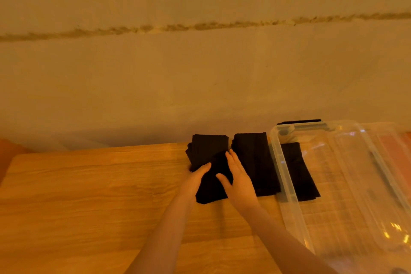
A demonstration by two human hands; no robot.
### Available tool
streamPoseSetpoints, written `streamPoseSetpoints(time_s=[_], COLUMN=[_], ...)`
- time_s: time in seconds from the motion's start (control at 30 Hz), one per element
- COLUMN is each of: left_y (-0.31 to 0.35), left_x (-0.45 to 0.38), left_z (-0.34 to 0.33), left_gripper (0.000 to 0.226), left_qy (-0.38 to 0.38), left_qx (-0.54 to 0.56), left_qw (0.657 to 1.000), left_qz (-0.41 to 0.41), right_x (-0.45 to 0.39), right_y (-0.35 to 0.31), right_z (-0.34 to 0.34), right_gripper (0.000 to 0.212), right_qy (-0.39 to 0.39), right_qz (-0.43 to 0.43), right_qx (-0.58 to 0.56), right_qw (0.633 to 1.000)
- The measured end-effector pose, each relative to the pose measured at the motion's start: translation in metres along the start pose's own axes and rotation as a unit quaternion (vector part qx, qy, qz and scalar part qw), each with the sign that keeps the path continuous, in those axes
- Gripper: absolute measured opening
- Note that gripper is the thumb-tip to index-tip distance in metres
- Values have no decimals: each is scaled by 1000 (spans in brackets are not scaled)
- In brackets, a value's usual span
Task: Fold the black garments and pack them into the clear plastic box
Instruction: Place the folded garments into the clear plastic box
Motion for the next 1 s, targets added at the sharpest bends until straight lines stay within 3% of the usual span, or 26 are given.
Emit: streamPoseSetpoints(time_s=[0.1, 0.2, 0.27, 0.33, 0.43, 0.63, 0.7, 0.8, 0.87, 1.0], left_y=[19, 43, 60, 77, 97, 110, 112, 111, 107, 102], left_x=[20, 40, 52, 62, 73, 90, 91, 96, 100, 103], left_z=[10, 15, 14, 12, 9, -24, -40, -72, -94, -143], left_gripper=[41, 43, 50, 54, 39, 12, 15, 20, 22, 15], left_qy=[1, -5, -28, -59, -91, -129, -141, -172, -196, -238], left_qx=[66, 116, 133, 129, 103, 95, 78, 66, 68, 51], left_qw=[997, 991, 988, 986, 986, 984, 985, 981, 977, 969], left_qz=[-34, -61, -79, -88, -95, -73, -65, -60, -53, -44], right_x=[-1, -1, 4, 11, 17, 26, 32, 40, 47, 61], right_y=[-7, -18, -26, -35, -45, -46, -40, -21, -6, 32], right_z=[6, -2, -4, 0, 15, 59, 74, 96, 112, 144], right_gripper=[88, 105, 111, 103, 100, 123, 112, 70, 52, 54], right_qy=[-39, -164, -233, -272, -262, -202, -183, -143, -130, -113], right_qz=[-56, -116, -140, -134, -110, -94, -96, -112, -117, -112], right_qx=[-153, -316, -349, -351, -319, -305, -291, -286, -315, -334], right_qw=[986, 927, 897, 886, 904, 926, 934, 941, 933, 929])
Point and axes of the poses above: each hand's wrist, its own x-axis away from the middle knuckle, its own z-axis out of the back of the hand, y = z × x, the point moved 9 cm from there along -x, towards the middle knuckle, and after that the axes turned 12 degrees about -z, right-handed, at the moved point
